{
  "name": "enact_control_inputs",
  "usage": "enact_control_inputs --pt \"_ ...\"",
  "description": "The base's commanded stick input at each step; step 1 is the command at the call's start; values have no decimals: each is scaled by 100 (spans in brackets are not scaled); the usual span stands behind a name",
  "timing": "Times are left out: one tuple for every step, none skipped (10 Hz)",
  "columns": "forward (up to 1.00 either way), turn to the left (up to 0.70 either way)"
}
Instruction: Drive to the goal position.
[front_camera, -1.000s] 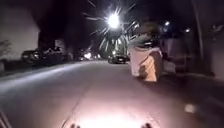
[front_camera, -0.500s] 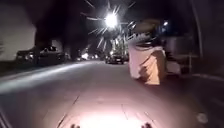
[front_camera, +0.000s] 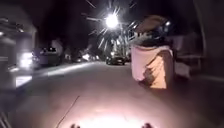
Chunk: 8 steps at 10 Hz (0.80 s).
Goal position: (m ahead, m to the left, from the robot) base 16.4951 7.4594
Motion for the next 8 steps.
enact_control_inputs --pt "60 0" --pt "60 0" --pt "60 0" --pt "60 0" --pt "60 0" --pt "60 0" --pt "60 0" --pt "60 0"
